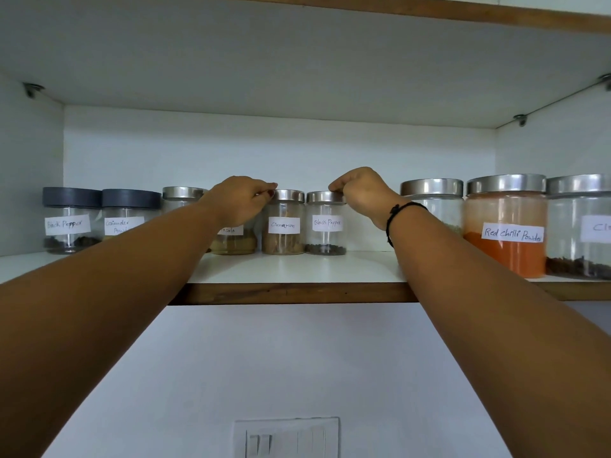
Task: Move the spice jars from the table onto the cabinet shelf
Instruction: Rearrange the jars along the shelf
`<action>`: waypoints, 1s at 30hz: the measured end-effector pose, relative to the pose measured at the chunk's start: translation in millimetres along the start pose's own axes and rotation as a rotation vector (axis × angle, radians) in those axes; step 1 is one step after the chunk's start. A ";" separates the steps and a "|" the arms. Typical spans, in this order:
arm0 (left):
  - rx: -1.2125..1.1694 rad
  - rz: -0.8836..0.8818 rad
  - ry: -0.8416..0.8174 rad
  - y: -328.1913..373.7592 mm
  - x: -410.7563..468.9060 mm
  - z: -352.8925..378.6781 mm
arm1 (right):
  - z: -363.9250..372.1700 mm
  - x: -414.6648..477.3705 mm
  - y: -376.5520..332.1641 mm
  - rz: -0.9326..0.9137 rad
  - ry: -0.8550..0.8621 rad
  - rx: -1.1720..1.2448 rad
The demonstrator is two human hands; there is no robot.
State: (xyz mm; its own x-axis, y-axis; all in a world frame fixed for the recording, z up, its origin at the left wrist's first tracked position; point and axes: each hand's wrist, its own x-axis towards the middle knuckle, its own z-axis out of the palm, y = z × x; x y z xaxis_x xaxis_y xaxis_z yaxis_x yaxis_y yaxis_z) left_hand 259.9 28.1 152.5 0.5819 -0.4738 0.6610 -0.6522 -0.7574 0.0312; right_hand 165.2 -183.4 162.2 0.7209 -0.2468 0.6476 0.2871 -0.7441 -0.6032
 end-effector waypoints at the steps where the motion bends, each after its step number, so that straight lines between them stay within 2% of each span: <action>1: 0.000 -0.001 -0.001 0.5 -0.3 0.1 | 0.2 0.1 -0.2 0.000 -0.001 -0.002; 8: -0.001 -0.001 0.011 0.1 0.1 1.2 | 1.2 2.5 4.2 -0.044 -0.017 -0.079; 12: 0.051 0.050 0.039 -2.9 -0.6 2.3 | 3.9 2.8 7.0 -0.092 -0.008 -0.209; 18: 0.125 0.133 0.191 9.2 -9.2 -5.6 | -5.1 -20.8 -9.6 -0.312 0.214 -0.277; 21: 0.069 0.152 0.193 19.4 -16.3 -11.5 | -29.9 -46.5 -13.3 -0.455 0.270 -0.354; 24: 0.042 0.196 0.233 42.5 -23.6 -17.9 | -69.9 -69.8 -8.6 -0.574 0.324 -0.535; 27: 0.069 0.241 0.254 80.6 -23.5 -22.2 | -111.8 -81.0 8.2 -0.563 0.430 -0.697; 30: -0.124 0.297 0.225 119.5 -17.0 -22.2 | -144.5 -86.2 29.3 -0.502 0.467 -0.727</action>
State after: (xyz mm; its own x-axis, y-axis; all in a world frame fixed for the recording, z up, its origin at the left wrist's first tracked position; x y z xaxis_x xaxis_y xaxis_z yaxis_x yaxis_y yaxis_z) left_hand 161.3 -44.3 161.7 0.2467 -0.5435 0.8023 -0.8381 -0.5353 -0.1050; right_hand 20.4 -273.6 156.1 0.2568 0.0972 0.9616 -0.0778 -0.9896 0.1208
